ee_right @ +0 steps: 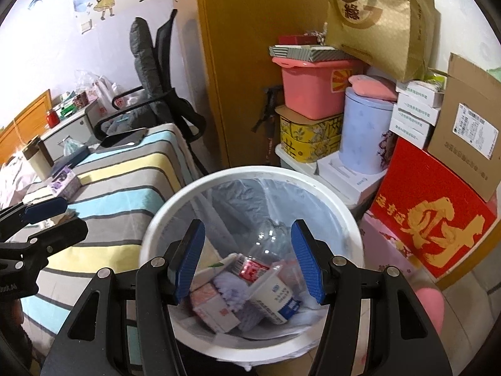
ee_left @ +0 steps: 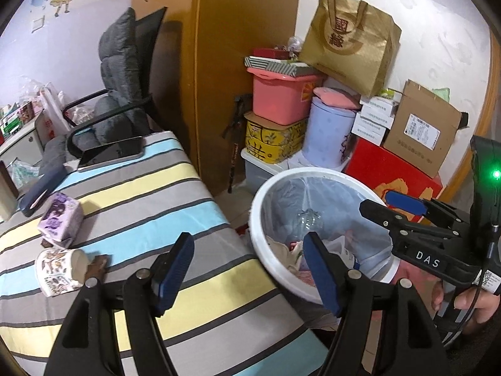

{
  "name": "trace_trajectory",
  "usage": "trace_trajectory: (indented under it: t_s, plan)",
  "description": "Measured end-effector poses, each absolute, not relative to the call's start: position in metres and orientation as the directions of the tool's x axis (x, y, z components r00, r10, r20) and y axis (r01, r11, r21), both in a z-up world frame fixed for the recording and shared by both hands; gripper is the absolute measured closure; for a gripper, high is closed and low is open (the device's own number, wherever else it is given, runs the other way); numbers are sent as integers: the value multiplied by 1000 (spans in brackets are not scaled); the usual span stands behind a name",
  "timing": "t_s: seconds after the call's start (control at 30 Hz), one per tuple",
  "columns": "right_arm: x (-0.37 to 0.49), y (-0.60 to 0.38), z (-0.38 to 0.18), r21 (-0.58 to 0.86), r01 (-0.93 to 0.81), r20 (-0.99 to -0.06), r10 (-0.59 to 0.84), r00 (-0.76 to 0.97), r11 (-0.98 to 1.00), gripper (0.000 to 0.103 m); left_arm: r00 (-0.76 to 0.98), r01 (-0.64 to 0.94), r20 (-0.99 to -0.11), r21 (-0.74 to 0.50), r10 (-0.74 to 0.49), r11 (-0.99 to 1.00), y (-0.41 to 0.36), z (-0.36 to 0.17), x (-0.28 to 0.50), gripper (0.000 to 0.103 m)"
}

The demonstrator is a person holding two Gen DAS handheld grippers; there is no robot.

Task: Collect trash
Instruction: 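Move both open tools back over the table toward the remaining items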

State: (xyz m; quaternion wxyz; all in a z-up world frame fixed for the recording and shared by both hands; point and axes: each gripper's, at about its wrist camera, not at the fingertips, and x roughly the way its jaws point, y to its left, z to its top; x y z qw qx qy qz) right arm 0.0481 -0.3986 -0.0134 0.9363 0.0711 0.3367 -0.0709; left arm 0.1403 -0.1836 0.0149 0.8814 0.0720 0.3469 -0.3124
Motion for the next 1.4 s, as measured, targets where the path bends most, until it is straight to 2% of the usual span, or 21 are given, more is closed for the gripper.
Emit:
trace_trajectory:
  t_s: [0.53, 0.87, 1.2, 1.4]
  plan:
    - [56, -357, -2, 71, 100, -614, -36, 788, 992, 43, 639, 496, -634, -91, -434, 863, -116, 17, 149, 28]
    - [70, -318, -1, 72, 26, -612, 23, 791, 997, 43, 689, 373, -642, -85, -337, 924, -45, 11, 167, 28]
    - [89, -269, -12, 61, -65, -641, 89, 762, 996, 43, 682, 277, -684, -86, -259, 957, 13, -8, 197, 27]
    - [101, -241, -22, 64, -113, -674, 126, 728, 992, 43, 674, 257, -694, -103, -254, 961, 37, -17, 206, 27]
